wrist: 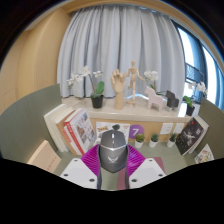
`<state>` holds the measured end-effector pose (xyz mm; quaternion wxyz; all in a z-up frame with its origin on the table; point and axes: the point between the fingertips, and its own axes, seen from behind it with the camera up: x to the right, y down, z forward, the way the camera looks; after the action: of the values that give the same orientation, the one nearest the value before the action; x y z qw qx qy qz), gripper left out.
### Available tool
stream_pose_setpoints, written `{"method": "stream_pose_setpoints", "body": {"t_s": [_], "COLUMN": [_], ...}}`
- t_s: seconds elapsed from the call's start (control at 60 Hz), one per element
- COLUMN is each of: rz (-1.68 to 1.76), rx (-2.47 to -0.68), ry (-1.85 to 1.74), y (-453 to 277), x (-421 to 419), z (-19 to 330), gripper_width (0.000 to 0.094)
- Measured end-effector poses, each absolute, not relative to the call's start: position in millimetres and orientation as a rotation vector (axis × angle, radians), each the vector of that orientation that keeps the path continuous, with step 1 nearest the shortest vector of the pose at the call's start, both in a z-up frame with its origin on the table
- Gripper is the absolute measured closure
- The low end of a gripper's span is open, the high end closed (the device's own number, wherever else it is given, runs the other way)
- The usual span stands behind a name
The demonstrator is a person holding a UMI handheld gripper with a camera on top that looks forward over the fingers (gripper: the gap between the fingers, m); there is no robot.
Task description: Arrange mouse
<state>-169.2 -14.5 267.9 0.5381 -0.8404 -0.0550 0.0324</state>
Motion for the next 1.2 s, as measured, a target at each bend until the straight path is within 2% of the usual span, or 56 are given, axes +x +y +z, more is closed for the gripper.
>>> {"method": "stream_pose_setpoints", "body": {"t_s": [0.133, 0.283, 0.45, 0.65, 0.667, 0.717, 0.9, 0.933, 0.95, 1.0, 1.033, 1.083, 1.2], "rz": [0.001, -0.031, 0.021, 0.057, 0.062, 0.067, 0.034, 0.014, 0.006, 0.008, 0.021, 0.057, 0.085], "rx": [-2.053, -2.168, -2.300, -2.396, -2.402, -2.381, -2.395, -2.401, -2.408, -2.426, -2.434, -2.434, -2.382], "ry": [-0.092, -0.046, -0.008, -0.013, -0.012, -0.011, -0.033, -0.037, -0.040, -0.053, -0.054, -0.042, 0.000], "y": [19, 46, 57, 56, 56, 59, 59, 57, 55, 49, 46, 40, 26], "x": [-85, -21, -5, -7, -7, -7, -6, -4, -3, -5, -8, -13, -12], "z": [232, 149, 55, -7, -11, -11, -13, -12, -12, -9, -4, 9, 65], "gripper_width": [0.0619, 0.0621, 0.0621, 0.0607, 0.0582, 0.0568, 0.0418, 0.0329, 0.0239, 0.0057, 0.0092, 0.0085, 0.0080]}}
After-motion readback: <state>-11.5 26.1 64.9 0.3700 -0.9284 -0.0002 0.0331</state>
